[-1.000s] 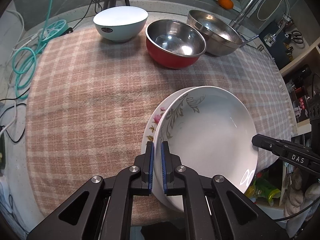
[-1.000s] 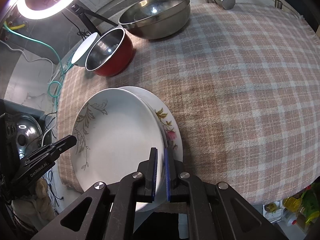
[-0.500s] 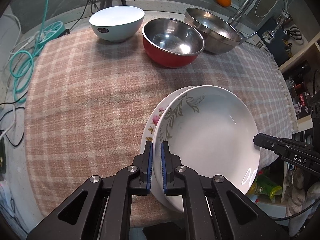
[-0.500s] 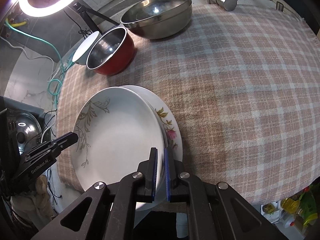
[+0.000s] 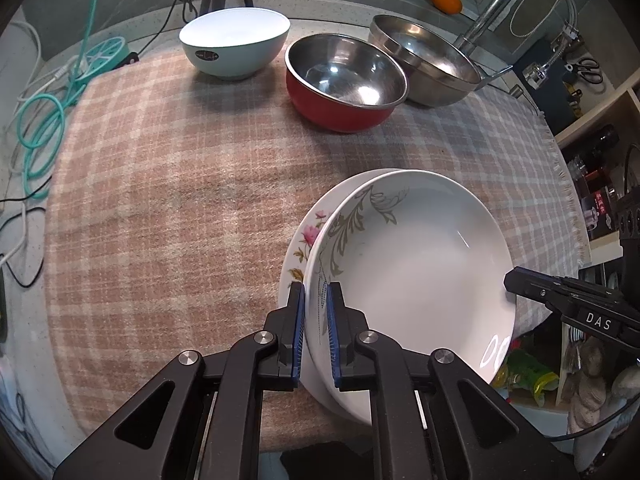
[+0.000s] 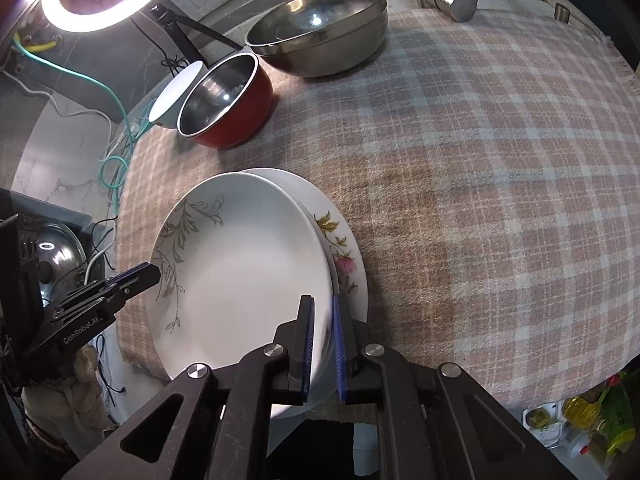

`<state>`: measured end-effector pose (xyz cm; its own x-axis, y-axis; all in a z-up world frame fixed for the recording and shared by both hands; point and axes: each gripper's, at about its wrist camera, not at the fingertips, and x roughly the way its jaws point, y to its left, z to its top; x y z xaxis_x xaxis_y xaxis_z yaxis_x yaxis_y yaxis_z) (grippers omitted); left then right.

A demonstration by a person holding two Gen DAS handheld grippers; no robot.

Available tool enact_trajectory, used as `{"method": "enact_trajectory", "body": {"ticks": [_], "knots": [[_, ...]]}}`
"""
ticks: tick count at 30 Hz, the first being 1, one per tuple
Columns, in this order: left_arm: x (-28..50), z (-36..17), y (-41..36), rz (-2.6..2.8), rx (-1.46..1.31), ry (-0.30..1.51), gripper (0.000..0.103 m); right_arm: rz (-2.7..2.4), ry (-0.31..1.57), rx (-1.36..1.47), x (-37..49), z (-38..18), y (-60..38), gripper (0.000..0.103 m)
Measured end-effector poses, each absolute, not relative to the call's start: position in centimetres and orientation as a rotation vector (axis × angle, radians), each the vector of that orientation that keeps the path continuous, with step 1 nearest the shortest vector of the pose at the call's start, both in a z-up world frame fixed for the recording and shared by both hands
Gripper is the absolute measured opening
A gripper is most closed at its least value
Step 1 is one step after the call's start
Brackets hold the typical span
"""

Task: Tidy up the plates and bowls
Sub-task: 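Open both tools and lift them away from the plate stack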

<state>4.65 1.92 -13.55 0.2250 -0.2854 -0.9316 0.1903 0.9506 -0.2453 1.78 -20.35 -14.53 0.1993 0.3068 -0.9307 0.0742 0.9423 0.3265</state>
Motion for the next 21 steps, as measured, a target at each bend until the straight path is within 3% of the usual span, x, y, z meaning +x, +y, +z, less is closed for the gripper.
{"method": "enact_trajectory", "body": {"ticks": [9, 11, 21], "knots": [[4.3, -11.8, 3.1, -0.318, -0.13, 1.26, 0.01, 0.181, 1.279, 0.256, 1.4, -11.8, -20.2, 0.021], [4.2, -11.1, 3.6, -0.308, -0.143, 1.24, 0.01, 0.181, 1.256, 0.234, 1.5, -11.1, -20.2, 0.028], [3.1, -8.8, 7.6, -0.194, -0.324, 1.112, 0.01, 0.147, 1.128, 0.242, 1.9, -8.7, -22.5, 0.029]]}}
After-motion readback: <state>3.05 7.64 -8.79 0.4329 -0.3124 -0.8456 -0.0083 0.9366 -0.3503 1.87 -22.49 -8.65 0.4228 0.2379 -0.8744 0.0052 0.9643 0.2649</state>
